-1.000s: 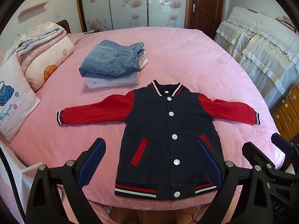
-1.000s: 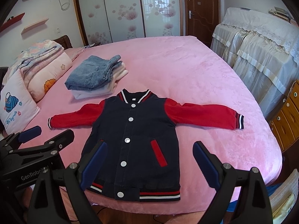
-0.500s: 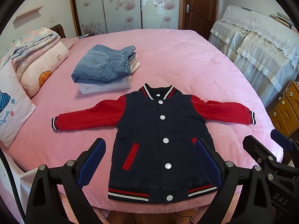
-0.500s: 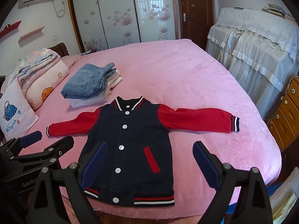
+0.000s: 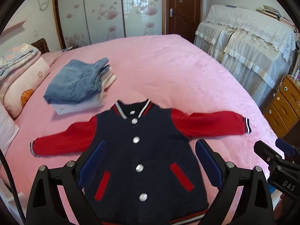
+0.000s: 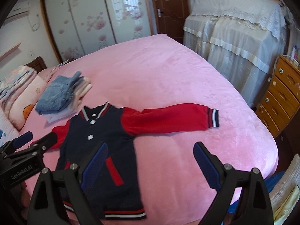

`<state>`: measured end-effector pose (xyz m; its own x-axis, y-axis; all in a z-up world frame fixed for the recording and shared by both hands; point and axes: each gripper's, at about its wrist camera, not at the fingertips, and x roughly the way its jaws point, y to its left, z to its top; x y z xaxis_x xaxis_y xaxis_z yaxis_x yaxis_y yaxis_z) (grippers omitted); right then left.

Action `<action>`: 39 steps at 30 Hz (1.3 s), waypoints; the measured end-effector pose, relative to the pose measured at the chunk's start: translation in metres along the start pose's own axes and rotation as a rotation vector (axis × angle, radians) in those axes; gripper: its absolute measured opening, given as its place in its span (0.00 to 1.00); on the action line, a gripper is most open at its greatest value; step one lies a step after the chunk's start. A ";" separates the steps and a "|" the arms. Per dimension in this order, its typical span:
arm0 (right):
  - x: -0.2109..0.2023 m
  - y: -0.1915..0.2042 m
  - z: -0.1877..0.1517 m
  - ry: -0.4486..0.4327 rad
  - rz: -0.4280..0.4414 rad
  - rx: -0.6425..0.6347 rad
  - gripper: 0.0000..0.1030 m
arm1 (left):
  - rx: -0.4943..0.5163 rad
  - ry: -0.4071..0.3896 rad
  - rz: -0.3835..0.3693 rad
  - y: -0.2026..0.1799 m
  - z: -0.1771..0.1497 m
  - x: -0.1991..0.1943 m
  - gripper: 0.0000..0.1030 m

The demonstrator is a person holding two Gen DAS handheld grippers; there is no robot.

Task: Fold large clothes
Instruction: 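Move the right gripper to the red sleeve cuff and grasp it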

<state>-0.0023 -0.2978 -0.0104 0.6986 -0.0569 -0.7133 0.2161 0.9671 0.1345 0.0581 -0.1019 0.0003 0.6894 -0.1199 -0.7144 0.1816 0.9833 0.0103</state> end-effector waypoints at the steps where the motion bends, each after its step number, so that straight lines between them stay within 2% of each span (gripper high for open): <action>1: 0.005 -0.008 0.002 -0.001 -0.019 0.011 0.91 | 0.005 -0.006 -0.007 -0.004 0.004 0.006 0.93; 4: 0.026 -0.037 0.010 0.012 -0.041 0.054 0.90 | 0.011 -0.008 -0.068 -0.018 0.017 0.027 0.93; 7: 0.045 -0.065 0.016 0.033 -0.060 0.096 0.84 | -0.032 0.005 -0.132 -0.028 0.027 0.049 0.93; 13: 0.088 -0.119 0.016 0.096 -0.047 0.189 0.77 | -0.007 0.141 -0.195 -0.055 0.032 0.112 0.93; 19: 0.136 -0.166 0.005 0.176 -0.012 0.314 0.63 | 0.094 0.144 -0.137 -0.080 0.019 0.156 0.93; 21: 0.149 -0.179 0.002 0.187 0.005 0.360 0.58 | 0.098 0.166 -0.144 -0.085 0.015 0.169 0.93; 26: 0.178 -0.199 0.000 0.199 0.017 0.449 0.55 | 0.111 0.195 -0.126 -0.096 0.010 0.187 0.93; 28: 0.185 -0.203 0.001 0.193 0.028 0.467 0.48 | 0.106 0.202 -0.133 -0.098 0.009 0.190 0.93; 29: 0.189 -0.204 0.002 0.190 0.032 0.471 0.46 | 0.104 0.206 -0.138 -0.098 0.010 0.191 0.93; 31: 0.198 -0.203 0.004 0.195 0.037 0.466 0.31 | 0.109 0.204 -0.137 -0.100 0.010 0.192 0.93; 32: 0.201 -0.204 0.005 0.195 0.038 0.465 0.30 | 0.116 0.202 -0.133 -0.100 0.010 0.192 0.93; 35: 0.206 -0.204 0.007 0.183 0.013 0.443 0.16 | 0.138 0.221 -0.081 -0.101 0.009 0.195 0.93; 36: 0.204 -0.201 0.009 0.169 0.003 0.429 0.08 | 0.134 0.233 -0.078 -0.101 0.009 0.197 0.93; 39: 0.186 -0.187 0.016 0.113 -0.030 0.364 0.08 | 0.101 0.271 -0.094 -0.090 0.008 0.201 0.92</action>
<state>0.0983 -0.4936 -0.1571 0.6128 -0.0367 -0.7894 0.4781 0.8126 0.3334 0.1855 -0.2156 -0.1388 0.4569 -0.1551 -0.8759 0.3140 0.9494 -0.0044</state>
